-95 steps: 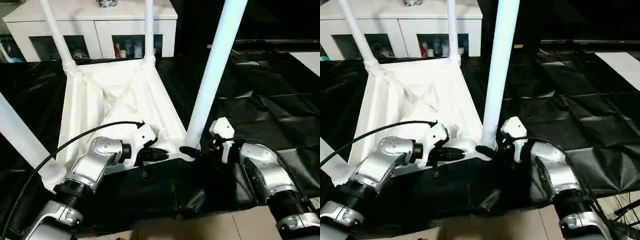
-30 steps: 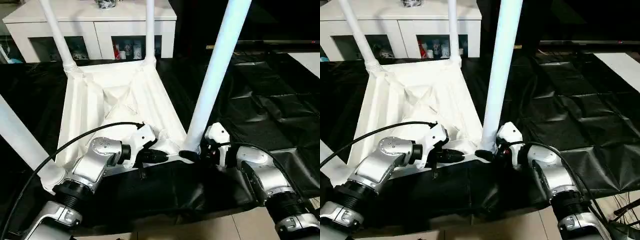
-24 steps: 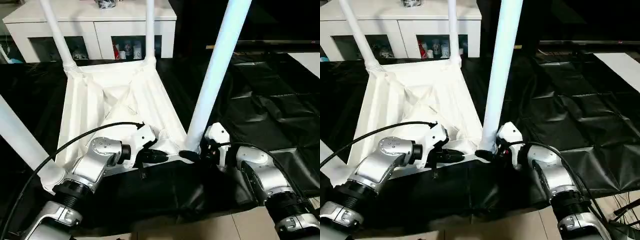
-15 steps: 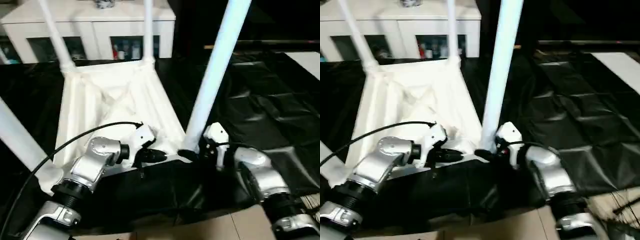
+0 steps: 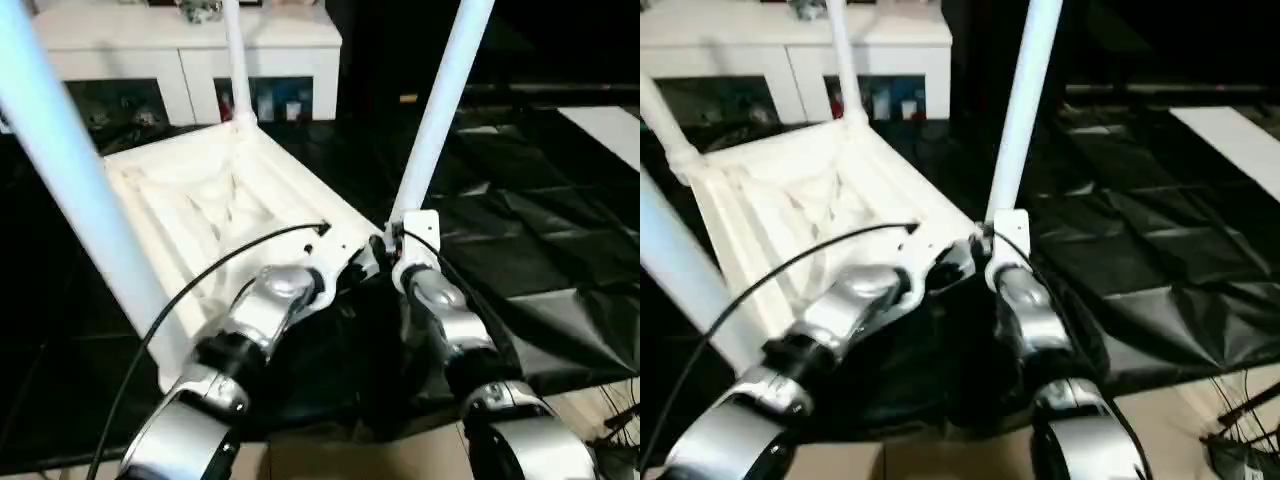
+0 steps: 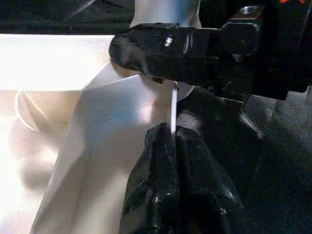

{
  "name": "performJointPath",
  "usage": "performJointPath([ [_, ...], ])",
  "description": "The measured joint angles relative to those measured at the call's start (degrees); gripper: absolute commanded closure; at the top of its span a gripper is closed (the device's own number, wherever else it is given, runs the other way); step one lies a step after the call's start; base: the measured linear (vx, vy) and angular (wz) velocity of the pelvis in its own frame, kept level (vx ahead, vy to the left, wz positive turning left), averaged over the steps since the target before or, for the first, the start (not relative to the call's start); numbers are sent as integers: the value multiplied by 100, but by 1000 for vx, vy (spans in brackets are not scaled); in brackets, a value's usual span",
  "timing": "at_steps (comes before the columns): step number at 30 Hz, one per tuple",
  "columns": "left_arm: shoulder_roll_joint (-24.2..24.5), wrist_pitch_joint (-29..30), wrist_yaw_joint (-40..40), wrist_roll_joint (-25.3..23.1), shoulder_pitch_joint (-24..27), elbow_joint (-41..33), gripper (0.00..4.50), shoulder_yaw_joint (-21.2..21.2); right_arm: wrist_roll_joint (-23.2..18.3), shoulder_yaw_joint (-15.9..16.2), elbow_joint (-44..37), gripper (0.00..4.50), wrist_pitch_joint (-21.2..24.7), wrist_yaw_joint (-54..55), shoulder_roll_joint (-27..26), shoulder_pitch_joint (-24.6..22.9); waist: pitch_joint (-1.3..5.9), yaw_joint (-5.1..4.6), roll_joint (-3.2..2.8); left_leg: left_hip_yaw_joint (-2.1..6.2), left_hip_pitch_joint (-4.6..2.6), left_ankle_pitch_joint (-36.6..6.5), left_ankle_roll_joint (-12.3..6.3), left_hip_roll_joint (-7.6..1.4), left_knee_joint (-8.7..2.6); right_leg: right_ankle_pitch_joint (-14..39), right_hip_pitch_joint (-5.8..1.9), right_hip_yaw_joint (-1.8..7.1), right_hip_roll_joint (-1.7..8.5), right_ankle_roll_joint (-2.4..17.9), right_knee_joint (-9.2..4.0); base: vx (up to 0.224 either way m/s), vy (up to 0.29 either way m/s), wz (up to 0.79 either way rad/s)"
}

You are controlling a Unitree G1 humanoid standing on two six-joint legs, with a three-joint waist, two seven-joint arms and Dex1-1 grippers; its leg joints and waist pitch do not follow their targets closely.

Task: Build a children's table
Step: Rotate leg to tighten, then rotate table base

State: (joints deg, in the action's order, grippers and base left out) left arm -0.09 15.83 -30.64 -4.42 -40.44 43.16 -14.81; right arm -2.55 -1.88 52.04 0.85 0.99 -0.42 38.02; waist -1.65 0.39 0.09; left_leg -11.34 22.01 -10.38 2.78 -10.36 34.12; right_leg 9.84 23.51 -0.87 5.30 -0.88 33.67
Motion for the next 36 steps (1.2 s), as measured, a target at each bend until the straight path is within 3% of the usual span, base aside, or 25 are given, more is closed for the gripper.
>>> performJointPath([
  [1, -6, -14, 0, -3, -6, 16, 450, 2, -1, -7, 9, 186, -25, -4, 0, -2, 0, 2, 0, 1, -1, 0, 0, 0, 0, 0, -3, 0, 0, 0, 0, 0, 0, 0],
  [3, -25, -92, 0, -28, -36, 84, 450, 1, -17, -75, 39, 117, -114, -23, -7, -9, 0, 10, 0, 1, 0, 0, 0, 0, 0, -2, -6, -1, 0, 1, -3, 0, 0, 0],
  [6, -17, -234, 21, -61, -66, 184, 450, -3, -31, -122, 41, 108, -209, -33, -92, -27, 0, -9, 0, 2, 0, 0, 0, -1, -2, -1, -5, -3, 0, -3, -8, 0, 0, 0],
  [7, -13, -282, 6, -81, -69, 205, 450, -10, -23, -118, 47, 83, -230, -32, -87, -29, -1, -9, -1, 1, 0, 0, 0, -1, -5, -1, -4, -3, 0, -3, -12, 0, 0, 0],
  [11, 2, -403, -67, -100, -68, 220, 450, -78, 129, 93, -101, 56, -411, -86, 66, -240, -1, 23, -1, 1, 3, 0, 0, -1, -19, -1, -5, -5, 0, -4, -19, 0, 0, 0],
  [16, -1, -502, -168, -103, -71, 223, 450, -95, 270, 280, -639, 56, -634, -610, 416, -630, -4, 110, -13, -2, 5, 0, 0, -2, -28, -7, -4, -4, 0, 0, -19, 0, 0, 0],
  [18, 15, -632, -214, -125, -85, 281, 450, -128, 76, 293, -1279, 56, -659, -1393, 738, -1017, -5, 173, -36, -2, 6, 0, -1, -2, -32, -11, -6, -4, 0, 3, -21, 0, 0, 0],
  [23, 99, -898, -242, -154, -122, 455, 450, -86, -209, 226, -1888, 56, -848, -2385, 1377, -1340, -2, 152, -63, -2, 0, 0, -2, -5, -45, -12, -8, -9, -1, -5, -25, 0, 0, 0],
  [24, 106, -878, -284, -129, -135, 471, 407, -30, -342, 229, -2037, 46, -834, -2642, 1468, -1429, -3, 147, -63, -2, 1, 0, -2, -6, -51, -2, -4, -11, -1, -22, -25, 0, 0, 0],
  [25, 110, -848, -324, -69, -136, 476, 396, 30, -449, 228, -2145, 46, -806, -2849, 1531, -1518, -3, 147, -63, -2, 1, 0, -2, -6, -55, 0, -4, -13, -1, -24, -25, 0, 0, 0],
  [32, 176, -813, -757, 328, -59, 328, 355, 241, -910, 239, -2742, 46, -449, -3842, 1745, -1837, -24, 132, -82, -5, 32, -2, -6, -7, -50, -20, 14, -14, -2, 7, -54, 0, 0, 0],
  [36, 350, -363, -1141, 601, 240, -431, 316, 331, -1032, 241, -2797, 46, -275, -3897, 1665, -1688, -26, 137, -78, -12, 67, 8, -43, -16, -51, -19, 52, -21, -3, 8, -54, 0, 0, 0],
])
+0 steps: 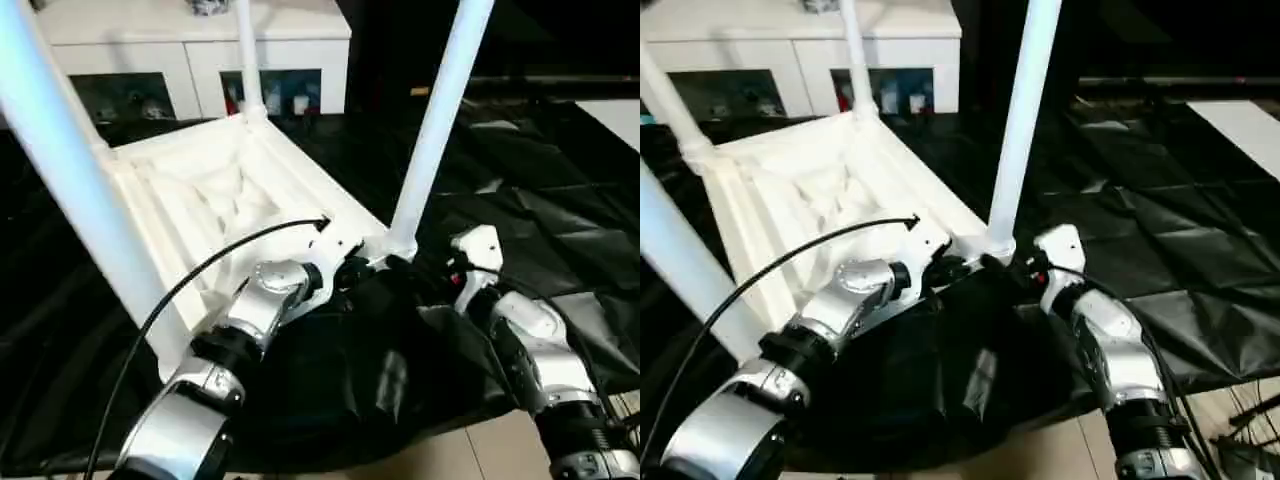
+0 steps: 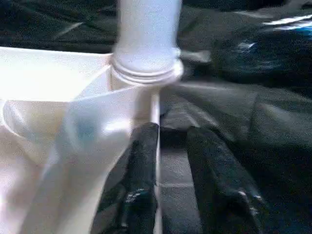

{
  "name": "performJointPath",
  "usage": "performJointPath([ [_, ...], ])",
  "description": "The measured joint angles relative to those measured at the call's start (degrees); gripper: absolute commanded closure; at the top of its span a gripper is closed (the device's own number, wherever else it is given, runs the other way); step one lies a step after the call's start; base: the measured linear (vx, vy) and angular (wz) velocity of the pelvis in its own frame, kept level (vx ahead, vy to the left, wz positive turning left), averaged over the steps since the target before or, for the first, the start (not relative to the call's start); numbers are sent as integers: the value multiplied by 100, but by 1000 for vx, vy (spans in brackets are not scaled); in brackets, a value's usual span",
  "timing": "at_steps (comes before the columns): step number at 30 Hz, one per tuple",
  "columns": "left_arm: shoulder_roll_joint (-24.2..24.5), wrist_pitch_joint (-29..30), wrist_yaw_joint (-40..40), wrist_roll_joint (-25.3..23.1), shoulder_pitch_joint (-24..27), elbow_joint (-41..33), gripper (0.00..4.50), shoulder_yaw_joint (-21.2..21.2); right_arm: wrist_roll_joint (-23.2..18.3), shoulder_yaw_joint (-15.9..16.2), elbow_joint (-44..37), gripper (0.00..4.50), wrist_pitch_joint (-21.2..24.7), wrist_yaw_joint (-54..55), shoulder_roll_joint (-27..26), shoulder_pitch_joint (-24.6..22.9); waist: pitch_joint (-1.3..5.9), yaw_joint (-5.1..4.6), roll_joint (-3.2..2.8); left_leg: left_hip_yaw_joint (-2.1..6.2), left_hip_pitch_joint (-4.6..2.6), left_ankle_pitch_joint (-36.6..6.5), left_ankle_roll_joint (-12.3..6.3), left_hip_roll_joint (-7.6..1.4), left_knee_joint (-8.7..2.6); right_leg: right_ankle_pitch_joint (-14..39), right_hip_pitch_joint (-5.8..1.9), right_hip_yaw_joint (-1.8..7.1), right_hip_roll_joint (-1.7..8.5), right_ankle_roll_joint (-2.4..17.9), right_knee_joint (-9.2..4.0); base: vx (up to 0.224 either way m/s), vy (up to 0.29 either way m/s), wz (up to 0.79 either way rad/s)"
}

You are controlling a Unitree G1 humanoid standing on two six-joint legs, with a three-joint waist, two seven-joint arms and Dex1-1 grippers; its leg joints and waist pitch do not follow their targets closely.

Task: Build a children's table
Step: Rotate table base

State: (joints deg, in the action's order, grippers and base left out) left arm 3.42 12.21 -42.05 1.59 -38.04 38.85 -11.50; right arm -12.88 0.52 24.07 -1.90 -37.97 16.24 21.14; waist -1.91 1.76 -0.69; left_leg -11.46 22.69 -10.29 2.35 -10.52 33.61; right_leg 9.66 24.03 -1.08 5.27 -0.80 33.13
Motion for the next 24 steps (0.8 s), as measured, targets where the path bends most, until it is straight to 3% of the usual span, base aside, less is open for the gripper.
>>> performJointPath([
  [6, 802, 1259, -911, 231, 943, -1845, 267, -414, -40, -17, 83, 46, 261, -5, -67, 257, -15, -8, -4, -7, -11, -1, 7, -34, 2, 0, -2, -20, -14, 0, 7, 0, 0, 0],
  [12, 1178, 1687, -1253, 468, 1486, -3008, 232, -522, -53, 72, 86, 46, 400, -389, -26, 376, -41, -12, 0, -10, -18, -10, 37, -36, 10, -6, -9, -18, -13, 9, 13, 0, 0, 0],
  [18, 1307, 2174, -1208, 528, 1718, -3800, 180, -648, 5, 163, 298, 46, 393, -374, -119, 579, -43, -58, -4, -20, -33, -10, 37, -36, 10, -8, -11, -10, -13, 12, 21, 0, 0, 0],
  [24, 1291, 2271, -985, 531, 1984, -4064, 122, -702, 206, 192, 768, 46, 199, -79, -303, 983, -46, -107, -9, -20, -41, -8, 42, -36, 22, -8, -12, -8, -13, 12, 46, 0, 0, 0],
])
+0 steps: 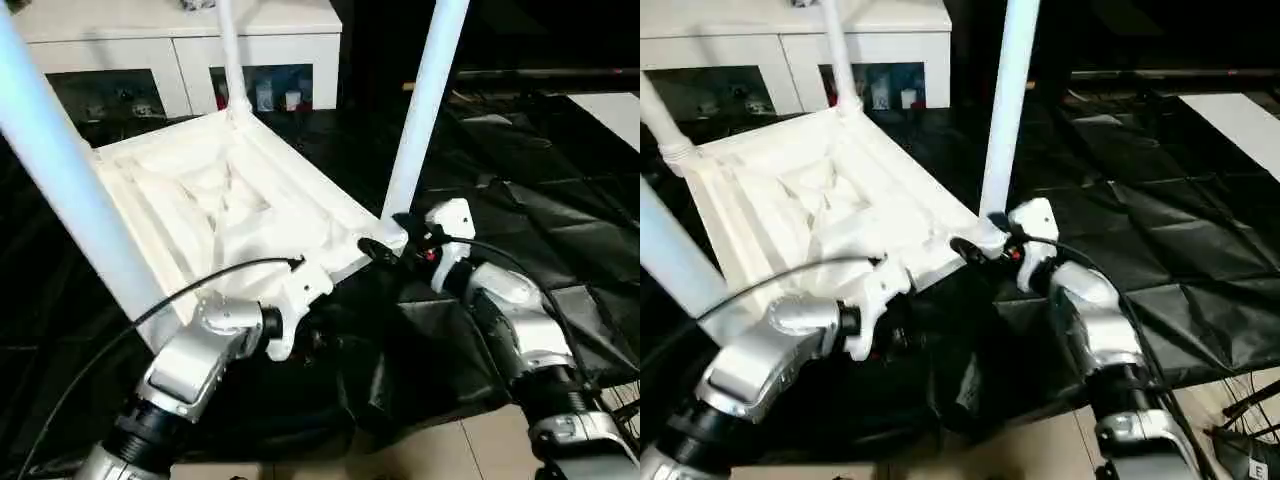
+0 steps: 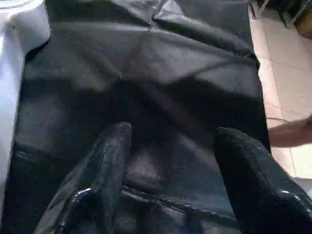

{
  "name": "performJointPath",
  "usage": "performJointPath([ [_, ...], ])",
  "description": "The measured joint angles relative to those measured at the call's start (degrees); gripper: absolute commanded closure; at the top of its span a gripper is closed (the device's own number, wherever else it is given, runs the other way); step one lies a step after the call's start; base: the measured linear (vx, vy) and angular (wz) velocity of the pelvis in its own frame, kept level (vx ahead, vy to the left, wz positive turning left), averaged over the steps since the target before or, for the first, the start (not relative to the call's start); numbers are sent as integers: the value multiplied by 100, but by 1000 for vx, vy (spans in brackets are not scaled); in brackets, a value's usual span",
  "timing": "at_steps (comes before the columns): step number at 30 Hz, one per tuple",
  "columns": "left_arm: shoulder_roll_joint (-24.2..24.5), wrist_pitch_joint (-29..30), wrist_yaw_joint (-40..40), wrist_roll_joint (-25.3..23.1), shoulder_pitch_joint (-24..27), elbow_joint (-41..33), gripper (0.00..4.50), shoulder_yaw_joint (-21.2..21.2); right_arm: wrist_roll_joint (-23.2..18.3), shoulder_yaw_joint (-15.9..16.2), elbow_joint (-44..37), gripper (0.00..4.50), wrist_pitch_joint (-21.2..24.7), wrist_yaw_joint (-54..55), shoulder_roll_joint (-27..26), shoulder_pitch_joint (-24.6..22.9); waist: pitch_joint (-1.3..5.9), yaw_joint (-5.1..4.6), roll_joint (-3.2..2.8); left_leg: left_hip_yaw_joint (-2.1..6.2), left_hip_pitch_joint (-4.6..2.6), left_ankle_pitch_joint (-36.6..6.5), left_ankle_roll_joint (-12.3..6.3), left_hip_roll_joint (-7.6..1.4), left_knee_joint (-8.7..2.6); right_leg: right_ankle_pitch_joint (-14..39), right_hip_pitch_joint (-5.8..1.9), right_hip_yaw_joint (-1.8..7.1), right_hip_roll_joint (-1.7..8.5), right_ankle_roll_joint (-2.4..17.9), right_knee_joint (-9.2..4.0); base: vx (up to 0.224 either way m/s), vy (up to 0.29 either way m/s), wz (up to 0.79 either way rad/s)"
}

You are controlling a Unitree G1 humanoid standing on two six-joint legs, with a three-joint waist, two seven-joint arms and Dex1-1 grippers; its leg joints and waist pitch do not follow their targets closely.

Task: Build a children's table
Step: Rotate table base

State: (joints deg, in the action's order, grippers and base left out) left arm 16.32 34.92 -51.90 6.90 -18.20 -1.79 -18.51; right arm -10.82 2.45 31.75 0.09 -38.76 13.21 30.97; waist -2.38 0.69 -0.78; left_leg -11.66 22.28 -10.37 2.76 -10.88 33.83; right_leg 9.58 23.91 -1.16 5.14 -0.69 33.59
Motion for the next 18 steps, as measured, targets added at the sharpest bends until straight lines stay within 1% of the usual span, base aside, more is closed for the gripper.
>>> performJointPath([
  [4, 6, 5, 39, 43, 147, -210, 97, 5, 134, -71, 519, 46, -217, 507, -83, 398, -1, -13, 1, 0, 0, 1, 1, 1, 14, 0, 1, 2, 3, 0, 19, 0, 0, 0],
  [5, 16, 5, 39, 63, 183, -236, 83, 7, 141, -111, 608, 46, -249, 579, -84, 478, -1, -13, 1, 0, 0, 1, 1, 1, 16, 0, 1, 3, 3, 0, 22, 0, 0, 0],
  [6, 32, 5, 33, 88, 211, -238, 70, 12, 160, -176, 776, 46, -324, 707, -89, 604, -1, -13, 1, 0, -1, 1, 1, 1, 19, 1, 2, 3, 3, 0, 27, 0, 0, 0],
  [8, 71, -5, -3, 172, 257, -244, 58, 31, 178, -287, 1090, 46, -414, 968, -93, 829, -1, -12, 1, 0, -1, 1, 1, 2, 25, 1, 4, 5, 4, 0, 35, 0, 0, 0],
  [9, 91, -15, -44, 240, 267, -245, 39, 32, 184, -418, 1281, 46, -460, 1145, -67, 977, -1, -15, 1, 0, 0, 1, 1, 2, 30, 1, 5, 6, 4, 0, 41, 0, 0, 0],
  [11, 154, -50, -177, 357, 322, -286, 39, 65, 180, -560, 1543, 46, -540, 1376, -46, 1186, -1, -18, 1, 0, -1, 1, 1, 2, 31, 1, 5, 7, 4, -1, 43, 0, 0, 0],
  [12, 204, -97, -261, 422, 356, -320, 18, 68, 183, -616, 1719, 46, -591, 1517, -14, 1316, -1, -22, 1, 0, -2, 1, 1, 2, 31, 1, 5, 6, 4, -1, 44, 0, 0, 0],
  [14, 260, -167, -331, 469, 398, -360, 13, 70, 196, -648, 1940, 46, -699, 1663, 46, 1443, -1, -33, 1, 0, -2, 1, 1, 1, 31, 1, 5, 6, 3, -1, 46, 0, 0, 0],
  [15, 308, -203, -387, 475, 412, -363, 4, 74, 197, -661, 2091, 46, -728, 1785, 46, 1512, -1, -41, 1, 0, -4, 1, 1, 1, 32, 1, 5, 7, 3, -1, 49, 0, 0, 0],
  [18, 442, -258, -513, 557, 488, -367, 4, 123, 264, -710, 2490, 46, -827, 2123, 96, 1658, -1, -44, 1, 0, -6, 1, 2, 1, 34, 1, 5, 8, 3, -1, 55, 0, 0, 0],
])
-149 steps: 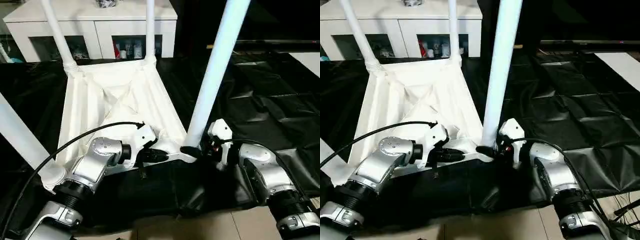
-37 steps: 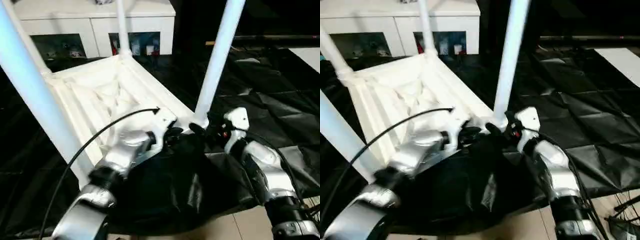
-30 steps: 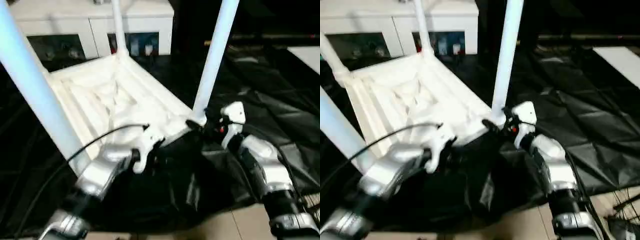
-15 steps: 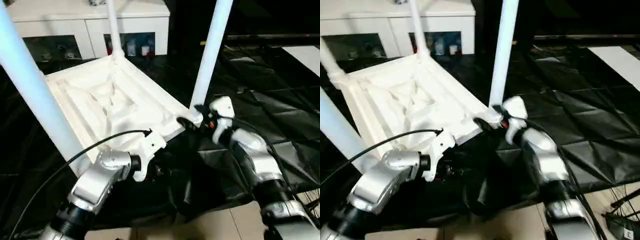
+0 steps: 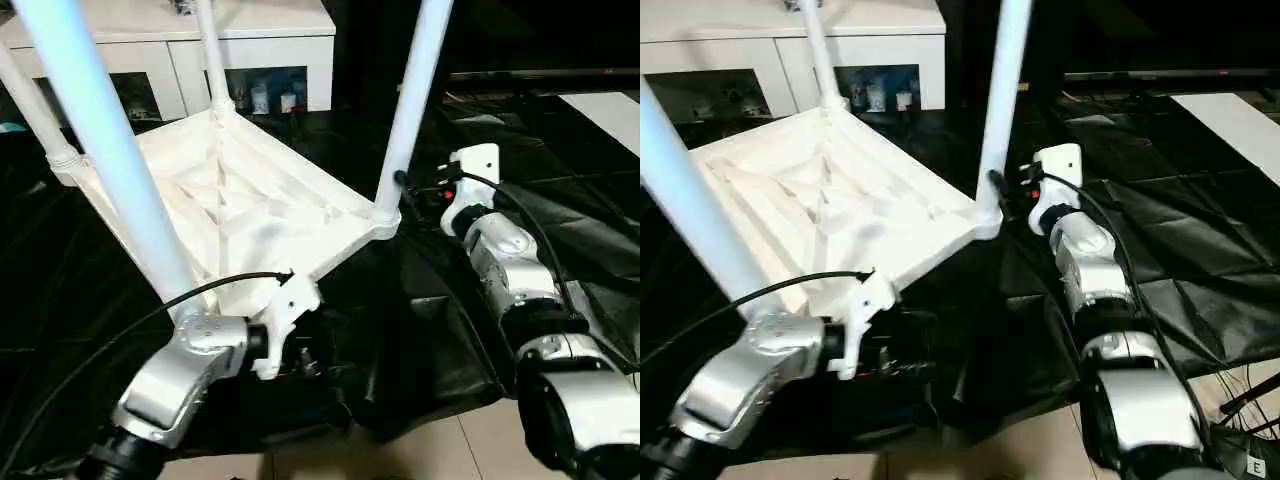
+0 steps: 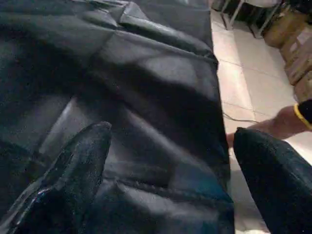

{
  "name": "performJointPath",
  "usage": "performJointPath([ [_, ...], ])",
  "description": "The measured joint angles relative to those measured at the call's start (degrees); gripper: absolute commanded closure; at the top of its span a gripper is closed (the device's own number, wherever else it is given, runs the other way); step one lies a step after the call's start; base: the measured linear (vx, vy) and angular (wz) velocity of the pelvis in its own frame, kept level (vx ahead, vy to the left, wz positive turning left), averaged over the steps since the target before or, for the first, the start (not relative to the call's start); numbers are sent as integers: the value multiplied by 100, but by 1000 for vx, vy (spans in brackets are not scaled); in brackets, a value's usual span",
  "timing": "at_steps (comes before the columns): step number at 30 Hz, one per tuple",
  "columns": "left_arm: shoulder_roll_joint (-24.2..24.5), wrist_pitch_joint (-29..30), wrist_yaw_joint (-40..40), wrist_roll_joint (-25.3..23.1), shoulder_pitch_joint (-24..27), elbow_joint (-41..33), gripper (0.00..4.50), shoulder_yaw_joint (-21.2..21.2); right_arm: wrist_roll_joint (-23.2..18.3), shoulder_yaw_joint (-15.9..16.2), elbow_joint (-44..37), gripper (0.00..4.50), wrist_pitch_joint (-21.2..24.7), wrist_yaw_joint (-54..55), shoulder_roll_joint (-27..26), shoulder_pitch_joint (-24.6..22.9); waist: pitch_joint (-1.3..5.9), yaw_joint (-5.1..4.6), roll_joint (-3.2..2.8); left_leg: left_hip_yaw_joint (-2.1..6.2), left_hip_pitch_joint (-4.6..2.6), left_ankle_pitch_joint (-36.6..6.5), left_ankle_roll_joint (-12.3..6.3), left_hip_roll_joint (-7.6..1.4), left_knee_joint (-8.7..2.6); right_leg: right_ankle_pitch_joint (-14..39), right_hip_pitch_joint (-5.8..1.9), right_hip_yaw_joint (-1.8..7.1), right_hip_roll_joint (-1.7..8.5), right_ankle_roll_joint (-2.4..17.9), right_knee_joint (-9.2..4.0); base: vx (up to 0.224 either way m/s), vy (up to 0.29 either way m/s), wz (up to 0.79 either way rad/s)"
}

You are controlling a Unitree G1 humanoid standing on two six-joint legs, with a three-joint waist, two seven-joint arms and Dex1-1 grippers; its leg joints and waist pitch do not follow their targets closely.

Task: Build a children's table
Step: Rotate table base

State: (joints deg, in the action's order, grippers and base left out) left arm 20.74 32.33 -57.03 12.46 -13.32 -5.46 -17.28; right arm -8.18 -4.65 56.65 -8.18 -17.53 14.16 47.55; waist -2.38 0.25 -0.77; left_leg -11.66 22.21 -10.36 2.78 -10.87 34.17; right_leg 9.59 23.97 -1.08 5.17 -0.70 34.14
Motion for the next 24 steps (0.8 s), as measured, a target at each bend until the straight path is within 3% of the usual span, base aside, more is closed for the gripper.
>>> performJointPath([
  [3, 101, -60, -11, 35, 47, 14, 4, 63, 38, -129, 213, 46, -96, 49, 26, 42, -1, 2, 1, 0, 1, 0, 0, 0, 7, 0, -1, 1, 0, 0, 3, 0, 0, 0],
  [9, 172, -137, 72, 31, 55, 48, 4, 135, 91, -92, 157, 46, -153, -458, 150, -49, -4, 12, 11, 0, 3, 0, 0, 0, 16, 0, -4, 3, 1, 0, 4, 0, 0, 0],
  [17, 333, -173, 117, 117, 132, 90, 4, 287, 31, 272, -540, 46, -181, -2065, 592, -801, -11, 32, 22, 1, 6, 0, -1, -1, 27, -1, -6, 2, 1, 1, 7, 0, 0, 0],
  [24, -17, -381, 665, -100, -118, 429, 4, 307, -301, 504, -1344, 46, 289, -3417, 724, -1168, -12, 11, 24, 3, -3, 0, -2, -1, 43, -4, -7, 9, 2, 5, 32, 0, 0, 0],
])
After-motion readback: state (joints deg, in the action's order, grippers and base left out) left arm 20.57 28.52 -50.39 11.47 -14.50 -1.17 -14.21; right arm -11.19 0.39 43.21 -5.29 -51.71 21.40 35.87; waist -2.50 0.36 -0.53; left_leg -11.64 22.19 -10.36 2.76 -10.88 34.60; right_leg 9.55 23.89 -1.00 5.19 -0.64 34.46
